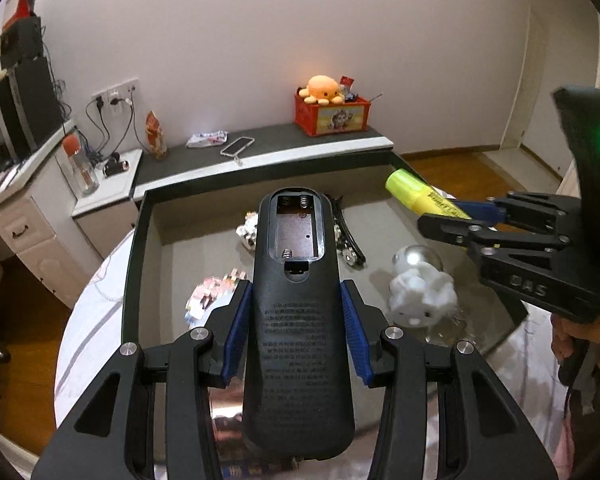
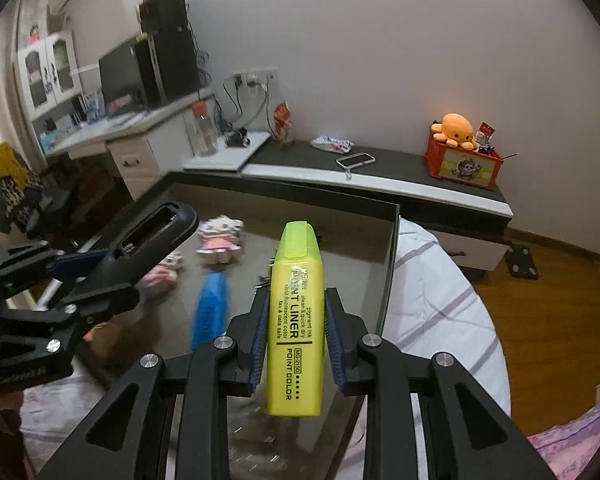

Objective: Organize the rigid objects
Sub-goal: 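Carry the remote and highlighter over the box and release both inside, then withdraw both tools from the box back over the bed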

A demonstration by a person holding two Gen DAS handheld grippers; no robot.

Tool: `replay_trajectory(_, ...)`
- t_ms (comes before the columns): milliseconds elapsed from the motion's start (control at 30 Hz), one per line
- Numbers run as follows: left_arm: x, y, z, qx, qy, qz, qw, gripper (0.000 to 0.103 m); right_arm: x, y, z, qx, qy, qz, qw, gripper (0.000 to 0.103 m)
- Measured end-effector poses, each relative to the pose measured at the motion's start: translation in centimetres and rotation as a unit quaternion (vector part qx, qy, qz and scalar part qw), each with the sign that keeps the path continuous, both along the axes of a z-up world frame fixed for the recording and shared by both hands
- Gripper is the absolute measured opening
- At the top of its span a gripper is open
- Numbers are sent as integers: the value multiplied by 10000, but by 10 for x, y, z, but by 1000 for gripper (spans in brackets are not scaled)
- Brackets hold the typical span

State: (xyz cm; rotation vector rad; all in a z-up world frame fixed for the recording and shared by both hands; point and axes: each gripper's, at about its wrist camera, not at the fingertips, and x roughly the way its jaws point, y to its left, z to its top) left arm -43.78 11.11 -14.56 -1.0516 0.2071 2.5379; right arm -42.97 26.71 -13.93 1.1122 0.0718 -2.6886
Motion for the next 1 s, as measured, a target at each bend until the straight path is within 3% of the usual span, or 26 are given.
replay_trajectory(300, -10, 17, -20, -120, -261, -190, 9994, 44, -37, 12, -16, 56, -342, -88, 9994, 27)
replay_trajectory(433, -8, 22, -27, -297, -277, -77, 9991, 45, -40, 15, -17, 39, -372, -79, 9993, 27)
replay_trajectory(600, -5, 19, -24, -249, -229, -37, 9994, 46, -40, 16, -16, -61, -372, -68, 9993, 27)
replay_trajectory(733, 2, 15, -18, -258, -105, -23, 9996, 67, -38, 18, -14, -128, -313, -71, 9994, 27)
replay_trajectory(867, 10, 8, -11, -302, -19, 20, 9995, 78, -33, 18, -10, -274, -285, -50, 9992, 27)
replay_trajectory(933, 14, 3, -7, -307, 26, 79, 9995, 90, -29, 17, -7, -346, -268, -72, 9990, 28)
replay_trajectory(967, 18, 0, -5, -316, 56, 110, 9994, 92, -26, 16, -5, -424, -269, -55, 9987, 30)
replay_trajectory(1000, 22, -2, -2, -319, 94, 142, 9993, 93, -24, 15, -4, -458, -271, -41, 9986, 39)
